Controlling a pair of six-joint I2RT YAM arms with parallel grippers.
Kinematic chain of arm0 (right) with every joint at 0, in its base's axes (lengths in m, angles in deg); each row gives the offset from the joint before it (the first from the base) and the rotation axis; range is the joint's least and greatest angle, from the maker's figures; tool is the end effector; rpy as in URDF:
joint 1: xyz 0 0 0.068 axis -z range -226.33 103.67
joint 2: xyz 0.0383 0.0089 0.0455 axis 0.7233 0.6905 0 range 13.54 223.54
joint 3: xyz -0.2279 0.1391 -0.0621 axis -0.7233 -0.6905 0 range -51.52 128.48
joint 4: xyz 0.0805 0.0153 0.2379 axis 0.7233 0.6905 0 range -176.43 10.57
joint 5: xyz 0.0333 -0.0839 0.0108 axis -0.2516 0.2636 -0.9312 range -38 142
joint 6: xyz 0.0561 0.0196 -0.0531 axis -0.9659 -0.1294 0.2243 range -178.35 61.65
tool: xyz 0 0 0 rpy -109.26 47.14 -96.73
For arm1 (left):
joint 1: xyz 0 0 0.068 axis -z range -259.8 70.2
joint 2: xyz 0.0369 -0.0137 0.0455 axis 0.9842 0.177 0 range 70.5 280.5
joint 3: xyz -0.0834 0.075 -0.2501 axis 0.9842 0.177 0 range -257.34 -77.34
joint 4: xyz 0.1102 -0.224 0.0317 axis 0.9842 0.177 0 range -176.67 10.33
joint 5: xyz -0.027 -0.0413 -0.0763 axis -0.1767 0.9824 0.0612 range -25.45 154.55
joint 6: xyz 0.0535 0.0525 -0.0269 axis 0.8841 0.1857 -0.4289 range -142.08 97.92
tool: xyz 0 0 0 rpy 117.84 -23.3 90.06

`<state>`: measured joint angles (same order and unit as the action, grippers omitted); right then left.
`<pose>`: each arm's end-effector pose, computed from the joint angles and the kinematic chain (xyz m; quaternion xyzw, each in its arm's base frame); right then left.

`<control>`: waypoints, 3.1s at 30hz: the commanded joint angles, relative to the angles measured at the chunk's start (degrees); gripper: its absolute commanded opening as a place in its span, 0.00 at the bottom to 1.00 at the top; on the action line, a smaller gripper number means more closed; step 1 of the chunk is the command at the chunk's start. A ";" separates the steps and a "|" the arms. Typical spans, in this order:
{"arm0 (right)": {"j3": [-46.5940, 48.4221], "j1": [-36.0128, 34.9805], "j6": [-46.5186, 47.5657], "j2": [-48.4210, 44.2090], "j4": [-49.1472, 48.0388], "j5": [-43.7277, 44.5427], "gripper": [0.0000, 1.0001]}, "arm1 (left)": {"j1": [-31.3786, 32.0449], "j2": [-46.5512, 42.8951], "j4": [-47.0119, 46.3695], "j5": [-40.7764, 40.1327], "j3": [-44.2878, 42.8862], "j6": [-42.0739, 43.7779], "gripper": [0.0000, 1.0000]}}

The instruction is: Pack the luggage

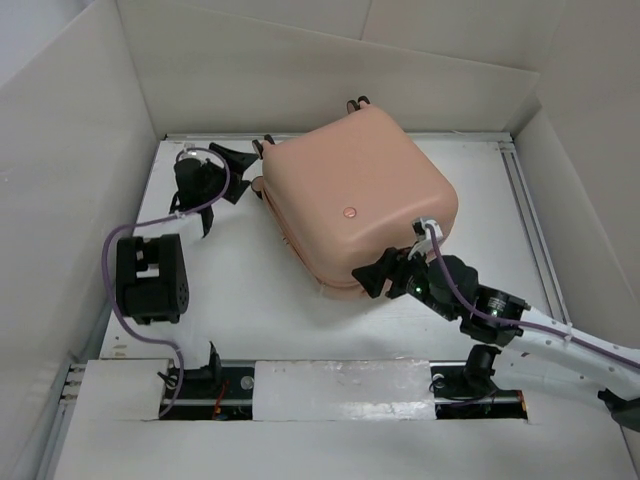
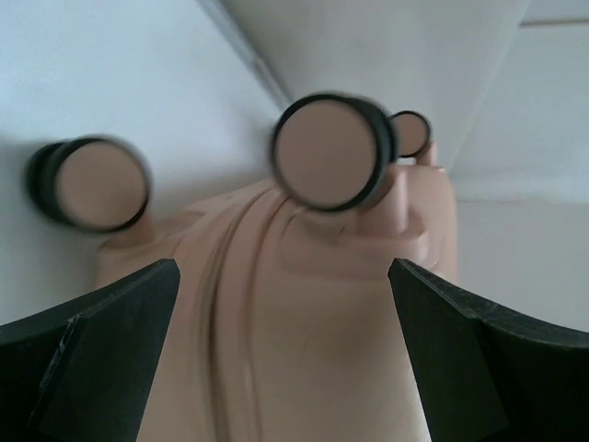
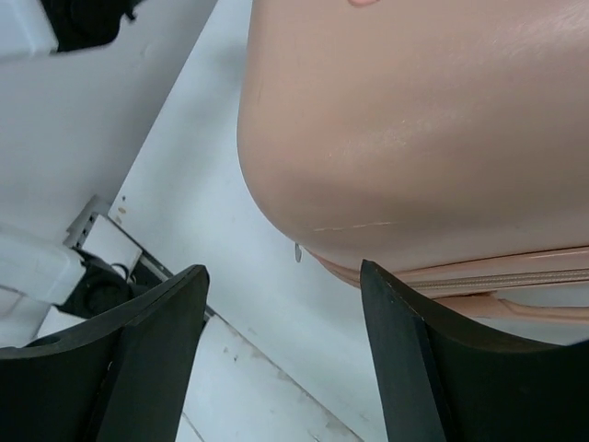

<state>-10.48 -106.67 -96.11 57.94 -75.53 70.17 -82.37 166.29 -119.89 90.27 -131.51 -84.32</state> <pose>0.1190 0.1658 0.3110 -0.0576 0.7834 0.3762 0.4915 0.3972 -0.0119 0.2468 -0.2727 0.7010 -0.4631 0.4688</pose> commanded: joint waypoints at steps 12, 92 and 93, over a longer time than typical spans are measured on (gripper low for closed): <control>-7.29 0.31 1.28 -1.69 -10.37 -9.39 0.74 | 0.90 19.78 -16.62 8.31 -22.11 -10.45 0.99; -15.28 16.21 9.27 0.69 -13.61 -8.42 0.51 | -5.43 -51.50 6.41 -9.45 30.44 6.43 0.00; -15.28 16.21 9.28 0.69 -14.23 -8.42 0.49 | -5.43 -51.49 6.93 -9.98 30.44 6.95 0.00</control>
<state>-28.45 -89.97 -89.14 58.69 -83.44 60.42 -88.89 114.47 -107.91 76.76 -97.70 -76.15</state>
